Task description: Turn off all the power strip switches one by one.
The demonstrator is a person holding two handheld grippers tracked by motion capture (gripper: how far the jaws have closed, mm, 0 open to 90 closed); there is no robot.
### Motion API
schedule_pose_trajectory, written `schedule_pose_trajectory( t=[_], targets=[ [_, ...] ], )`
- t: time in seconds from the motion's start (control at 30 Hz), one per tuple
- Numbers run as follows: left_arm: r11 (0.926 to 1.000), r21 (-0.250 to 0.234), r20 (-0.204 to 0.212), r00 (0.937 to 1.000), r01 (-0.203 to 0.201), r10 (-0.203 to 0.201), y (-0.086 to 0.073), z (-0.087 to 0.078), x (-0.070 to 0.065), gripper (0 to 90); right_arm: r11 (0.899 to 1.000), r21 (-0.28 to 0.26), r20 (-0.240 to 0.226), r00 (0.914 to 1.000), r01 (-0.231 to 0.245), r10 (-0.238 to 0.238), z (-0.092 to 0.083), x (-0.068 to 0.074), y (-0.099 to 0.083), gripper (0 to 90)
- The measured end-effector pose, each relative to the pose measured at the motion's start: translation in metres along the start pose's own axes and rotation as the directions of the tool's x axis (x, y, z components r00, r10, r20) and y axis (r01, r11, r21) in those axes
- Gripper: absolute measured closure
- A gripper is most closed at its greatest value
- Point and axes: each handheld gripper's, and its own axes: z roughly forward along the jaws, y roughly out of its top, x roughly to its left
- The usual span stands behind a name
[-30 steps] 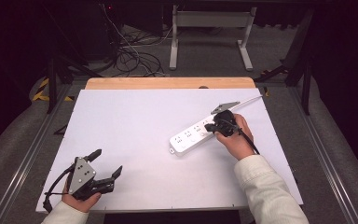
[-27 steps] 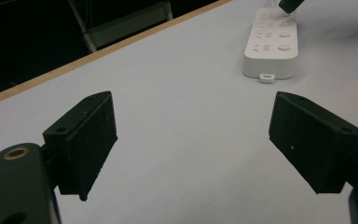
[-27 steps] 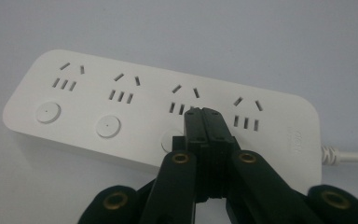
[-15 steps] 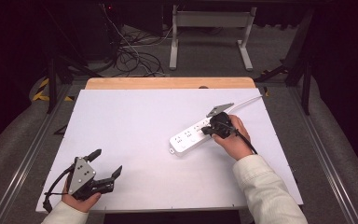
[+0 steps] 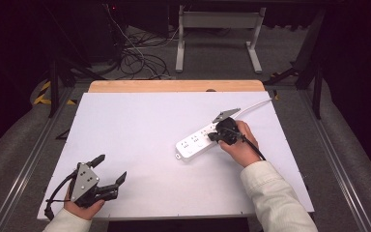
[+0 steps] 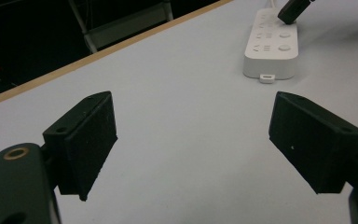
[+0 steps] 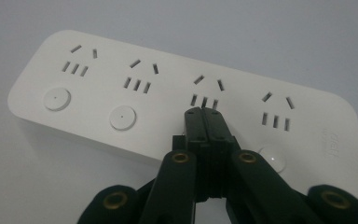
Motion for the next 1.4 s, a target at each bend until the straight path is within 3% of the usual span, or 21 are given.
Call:
schedule_pose_trajectory(
  t=[0.53, 0.8, 1.03, 1.17, 1.4],
  targets=[
    [1.0000, 0.000, 0.000, 1.0000, -0.003, 0.003, 0.000, 0.001, 0.000, 15.8, 1.000, 0.003, 0.040, 0.9992, -0.005, 0.005, 0.000, 0.007, 0.000, 90.0],
    [1.0000, 0.000, 0.000, 1.0000, 0.003, -0.003, 0.000, 0.001, -0.001, 15.8, 0.999, 0.031, 0.108, 0.9934, 0.035, -0.038, 0.004, 0.018, 0.004, 90.0],
    [0.9999, -0.001, 0.001, 0.9999, 0.011, -0.011, 0.000, 0.001, 0.000, 15.7, 1.000, -0.007, 0.079, 0.9968, 0.012, -0.011, -0.004, 0.013, 0.006, 90.0],
    [0.9999, -0.001, -0.001, 0.9999, 0.012, -0.012, 0.000, 0.001, 0.001, 15.7, 0.993, -0.120, 0.046, 0.9987, -0.015, 0.020, -0.022, 0.012, 0.012, 90.0],
    [1.0000, 0.000, -0.003, 1.0000, 0.006, -0.006, 0.000, 0.000, 0.000, 15.7, 0.996, -0.091, 0.052, 0.9986, -0.005, 0.010, -0.024, 0.010, 0.011, 90.0]
  ],
)
